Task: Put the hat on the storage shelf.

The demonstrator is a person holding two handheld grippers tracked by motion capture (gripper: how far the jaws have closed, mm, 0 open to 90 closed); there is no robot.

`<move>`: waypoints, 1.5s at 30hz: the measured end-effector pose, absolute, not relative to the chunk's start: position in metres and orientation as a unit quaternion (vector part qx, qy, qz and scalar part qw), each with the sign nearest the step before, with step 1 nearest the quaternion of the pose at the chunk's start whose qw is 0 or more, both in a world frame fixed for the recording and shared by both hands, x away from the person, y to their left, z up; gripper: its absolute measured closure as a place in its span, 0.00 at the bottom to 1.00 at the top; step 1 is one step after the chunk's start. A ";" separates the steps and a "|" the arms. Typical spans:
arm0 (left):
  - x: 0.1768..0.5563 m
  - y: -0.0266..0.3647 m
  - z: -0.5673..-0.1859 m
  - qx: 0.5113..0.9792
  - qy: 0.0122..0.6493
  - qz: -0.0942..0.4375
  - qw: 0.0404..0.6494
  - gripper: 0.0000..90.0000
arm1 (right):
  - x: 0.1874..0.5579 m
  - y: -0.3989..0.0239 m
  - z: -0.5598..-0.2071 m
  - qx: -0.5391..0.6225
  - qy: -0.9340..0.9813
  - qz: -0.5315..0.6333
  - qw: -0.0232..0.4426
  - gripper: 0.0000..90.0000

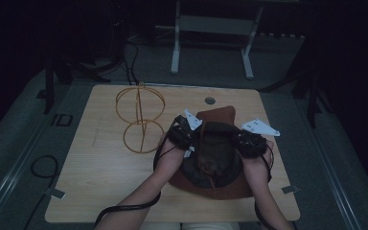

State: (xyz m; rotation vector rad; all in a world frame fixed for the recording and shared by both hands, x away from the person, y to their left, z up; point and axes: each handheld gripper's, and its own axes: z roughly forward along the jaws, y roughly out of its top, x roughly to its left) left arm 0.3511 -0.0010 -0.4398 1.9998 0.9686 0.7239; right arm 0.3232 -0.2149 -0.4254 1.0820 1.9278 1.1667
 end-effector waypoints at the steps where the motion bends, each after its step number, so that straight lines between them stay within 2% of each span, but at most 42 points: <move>1: 0.351 0.000 -0.438 0.788 0.379 0.286 0.392 0.96 | 0.322 -0.215 -0.425 0.411 0.732 0.442 0.317 0.93; 6: 0.350 0.000 -0.432 0.792 0.367 0.287 0.394 0.97 | 0.316 -0.217 -0.424 0.407 0.730 0.450 0.315 0.89; 8: 0.349 0.000 -0.430 0.788 0.369 0.286 0.402 0.97 | 0.313 -0.220 -0.423 0.408 0.727 0.459 0.307 0.83; 10: 0.349 0.000 -0.430 0.788 0.369 0.286 0.402 0.97 | 0.310 -0.221 -0.423 0.405 0.727 0.466 0.302 0.83; 11: 0.348 0.002 -0.424 0.784 0.366 0.290 0.409 0.97 | 0.303 -0.227 -0.421 0.396 0.725 0.481 0.295 0.65; 12: 0.347 0.003 -0.423 0.783 0.364 0.291 0.412 0.97 | 0.300 -0.229 -0.420 0.387 0.725 0.490 0.291 0.60; 17: 0.344 0.006 -0.419 0.776 0.364 0.300 0.419 0.97 | 0.281 -0.238 -0.413 0.351 0.735 0.517 0.265 0.45; 20: 0.341 0.010 -0.420 0.775 0.356 0.301 0.425 0.97 | 0.268 -0.246 -0.404 0.331 0.732 0.530 0.272 0.41; 25: 0.333 0.023 -0.419 0.768 0.340 0.291 0.458 0.97 | 0.269 -0.273 -0.397 0.349 0.718 0.525 0.295 0.42; 29: 0.327 0.040 -0.416 0.762 0.316 0.267 0.499 0.97 | 0.280 -0.298 -0.401 0.376 0.709 0.514 0.302 0.46; 34: 0.318 0.058 -0.409 0.760 0.302 0.247 0.520 0.97 | 0.293 -0.314 -0.414 0.398 0.712 0.506 0.281 0.46; 38: 0.309 0.067 -0.403 0.760 0.251 0.230 0.553 0.97 | 0.300 -0.313 -0.425 0.392 0.725 0.506 0.252 0.49; 40: 0.309 0.067 -0.403 0.760 0.251 0.230 0.553 0.97 | 0.300 -0.310 -0.428 0.387 0.730 0.507 0.247 0.49; 41: 0.306 0.072 -0.401 0.761 0.206 0.211 0.578 0.97 | 0.300 -0.303 -0.431 0.372 0.740 0.510 0.232 0.49; 45: 0.301 0.075 -0.404 0.753 0.143 0.192 0.613 0.97 | 0.298 -0.285 -0.433 0.337 0.759 0.521 0.200 0.47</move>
